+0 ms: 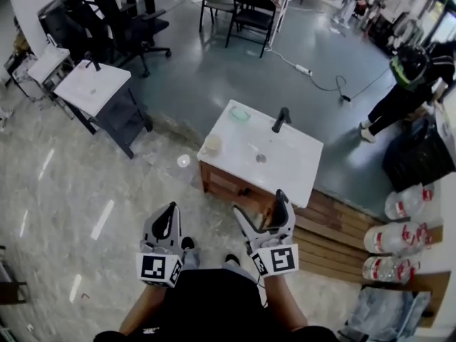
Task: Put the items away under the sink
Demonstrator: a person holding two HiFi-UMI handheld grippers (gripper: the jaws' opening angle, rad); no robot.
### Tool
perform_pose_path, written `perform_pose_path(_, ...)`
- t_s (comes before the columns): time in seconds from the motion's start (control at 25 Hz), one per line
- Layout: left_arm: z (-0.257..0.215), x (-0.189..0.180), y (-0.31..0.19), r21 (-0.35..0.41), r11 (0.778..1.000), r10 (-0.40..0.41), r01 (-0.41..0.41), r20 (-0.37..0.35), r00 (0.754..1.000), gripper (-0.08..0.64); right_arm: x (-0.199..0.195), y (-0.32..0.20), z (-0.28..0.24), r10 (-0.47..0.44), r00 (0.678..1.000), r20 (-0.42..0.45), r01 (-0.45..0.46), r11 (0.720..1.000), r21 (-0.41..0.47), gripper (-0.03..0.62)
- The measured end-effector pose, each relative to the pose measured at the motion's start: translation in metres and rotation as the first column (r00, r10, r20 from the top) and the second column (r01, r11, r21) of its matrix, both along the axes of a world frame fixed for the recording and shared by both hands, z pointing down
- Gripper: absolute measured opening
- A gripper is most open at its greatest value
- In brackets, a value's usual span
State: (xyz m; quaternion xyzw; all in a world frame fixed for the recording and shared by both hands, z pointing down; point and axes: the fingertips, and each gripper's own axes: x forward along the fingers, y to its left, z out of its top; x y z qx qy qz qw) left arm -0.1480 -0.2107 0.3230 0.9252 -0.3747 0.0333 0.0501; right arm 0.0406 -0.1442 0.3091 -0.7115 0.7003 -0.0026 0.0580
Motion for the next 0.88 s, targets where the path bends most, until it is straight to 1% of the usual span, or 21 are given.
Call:
perform_pose_path(0.2, 0.008, -0.018, -0.045, -0.015, 0.995, 0.100, -0.100, 0.012, 0.995, 0.008, -0.025, -0.021, 0.008, 0.109, 0.994, 0.013, -0.109, 0.994, -0.023, 0.476)
perform_pose_path(0.36, 0.017, -0.024, -0.070, -0.035, 0.987, 0.158, -0.158, 0.005, 0.987, 0.008, -0.041, -0.036, 0.016, 0.151, 0.988, 0.019, -0.150, 0.987, -0.053, 0.476)
perform_pose_path(0.48, 0.030, -0.021, -0.084, -0.060, 0.982, 0.180, -0.179, 0.001, 0.984, 0.008, -0.047, -0.051, 0.026, 0.150, 0.988, 0.020, -0.148, 0.985, -0.083, 0.476)
perform_pose_path(0.56, 0.042, -0.016, -0.090, -0.067, 0.980, 0.189, -0.188, 0.012, 0.982, 0.008, -0.048, -0.060, 0.038, 0.140, 0.990, 0.023, -0.137, 0.985, -0.104, 0.476)
perform_pose_path(0.64, 0.055, -0.011, -0.093, -0.075, 0.979, 0.190, -0.188, 0.025, 0.981, 0.008, -0.049, -0.068, 0.054, 0.123, 0.992, 0.025, -0.119, 0.984, -0.129, 0.476)
perform_pose_path(0.88, 0.092, 0.009, -0.105, -0.090, 0.978, 0.189, -0.187, 0.019, 0.982, 0.008, -0.047, -0.093, 0.112, 0.086, 0.995, 0.049, -0.074, 0.977, -0.201, 0.476)
